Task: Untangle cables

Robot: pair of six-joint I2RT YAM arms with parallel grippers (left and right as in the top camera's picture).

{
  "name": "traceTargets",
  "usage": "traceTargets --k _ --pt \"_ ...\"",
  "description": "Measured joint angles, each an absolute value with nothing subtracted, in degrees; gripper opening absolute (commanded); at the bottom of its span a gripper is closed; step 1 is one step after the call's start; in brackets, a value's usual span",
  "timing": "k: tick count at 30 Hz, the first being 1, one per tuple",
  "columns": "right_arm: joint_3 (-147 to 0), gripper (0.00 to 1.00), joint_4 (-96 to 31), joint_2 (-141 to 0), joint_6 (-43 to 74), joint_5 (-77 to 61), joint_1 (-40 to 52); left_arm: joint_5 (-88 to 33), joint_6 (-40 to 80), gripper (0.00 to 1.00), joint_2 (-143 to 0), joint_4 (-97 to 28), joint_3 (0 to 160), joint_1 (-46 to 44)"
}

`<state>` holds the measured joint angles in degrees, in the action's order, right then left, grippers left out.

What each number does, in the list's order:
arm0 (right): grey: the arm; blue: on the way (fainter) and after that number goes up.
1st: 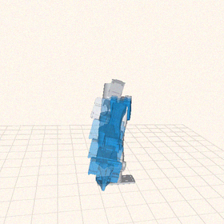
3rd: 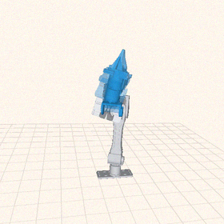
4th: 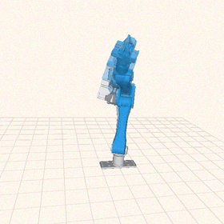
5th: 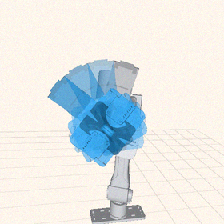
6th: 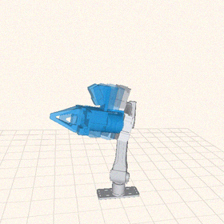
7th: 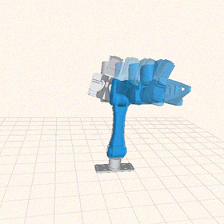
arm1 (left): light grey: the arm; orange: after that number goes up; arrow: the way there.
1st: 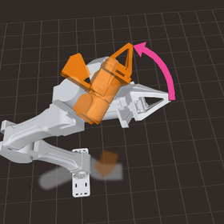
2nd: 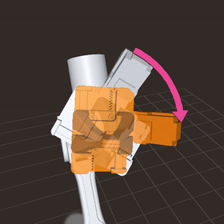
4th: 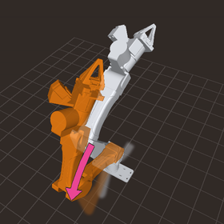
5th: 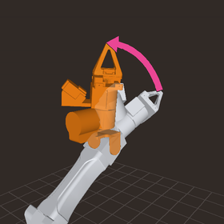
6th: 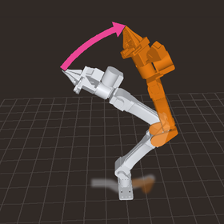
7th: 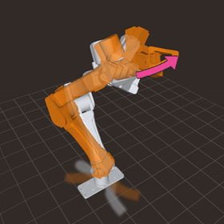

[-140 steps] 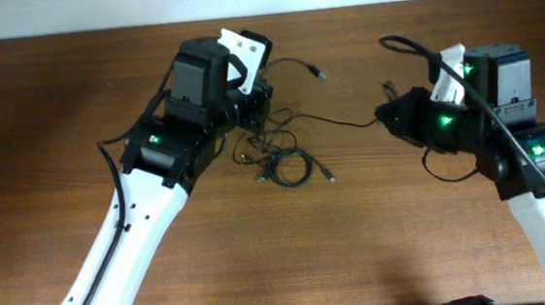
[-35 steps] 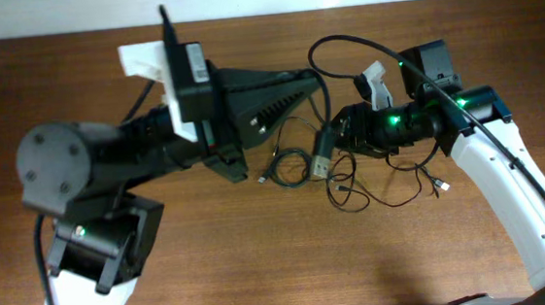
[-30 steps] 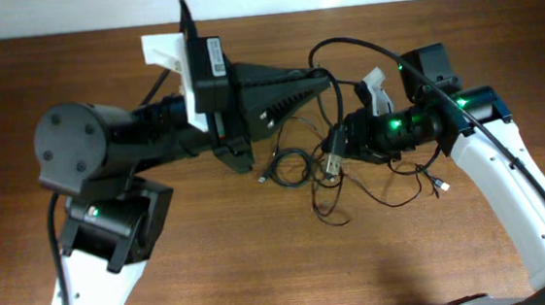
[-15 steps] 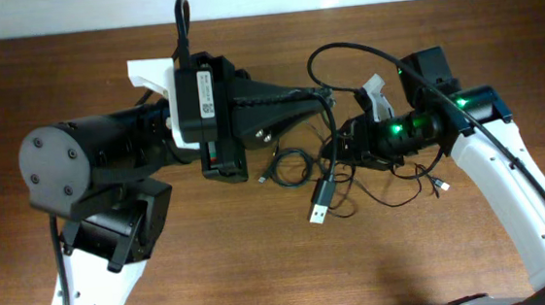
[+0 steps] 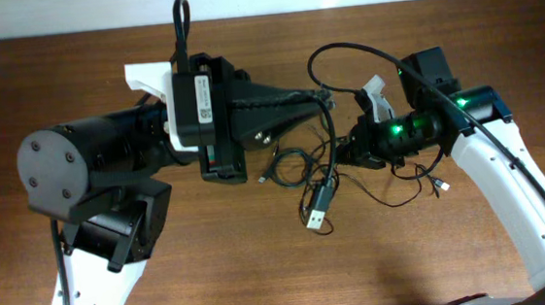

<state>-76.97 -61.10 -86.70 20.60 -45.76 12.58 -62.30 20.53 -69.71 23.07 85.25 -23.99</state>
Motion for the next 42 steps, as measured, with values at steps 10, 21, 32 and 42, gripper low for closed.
traceTargets --k 10,21,32,42 --pt "-76.99 0.63 -61.54 -86.7 21.69 -41.47 12.58 -63.46 20.56 0.0 -69.71 20.43 85.27 -23.99" --pt "-77.03 0.84 -66.94 -86.7 16.23 -42.7 12.58 -62.76 20.56 0.0 -69.71 20.12 85.27 -23.99" --pt "-77.03 0.87 -68.25 -86.7 14.57 -42.76 12.64 -51.09 18.2 0.0 -70.22 13.89 85.36 -23.99" --pt "-77.03 0.54 -62.11 -86.7 16.53 -42.76 16.99 -50.24 19.59 0.0 -70.24 18.11 85.36 -23.99"
